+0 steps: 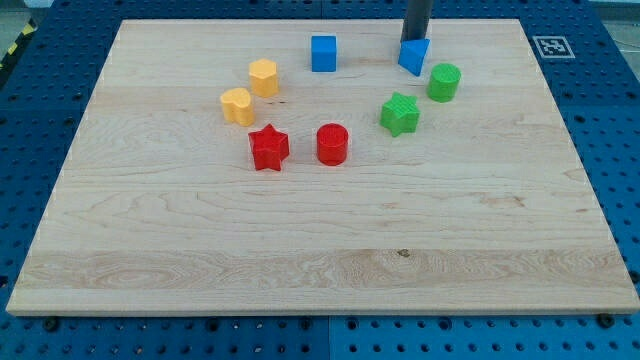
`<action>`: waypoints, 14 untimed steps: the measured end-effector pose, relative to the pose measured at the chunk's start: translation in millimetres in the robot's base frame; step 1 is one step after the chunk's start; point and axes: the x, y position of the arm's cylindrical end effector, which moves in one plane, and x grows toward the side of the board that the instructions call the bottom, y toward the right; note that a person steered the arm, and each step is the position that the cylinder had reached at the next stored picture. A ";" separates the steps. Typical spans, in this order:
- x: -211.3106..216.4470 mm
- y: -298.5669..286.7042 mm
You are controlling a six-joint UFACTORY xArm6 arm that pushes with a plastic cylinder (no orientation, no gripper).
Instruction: Move the green circle and blue triangle to the right of the blue cube
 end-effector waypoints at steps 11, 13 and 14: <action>63.4 -50.4; 87.1 14.7; 54.3 55.4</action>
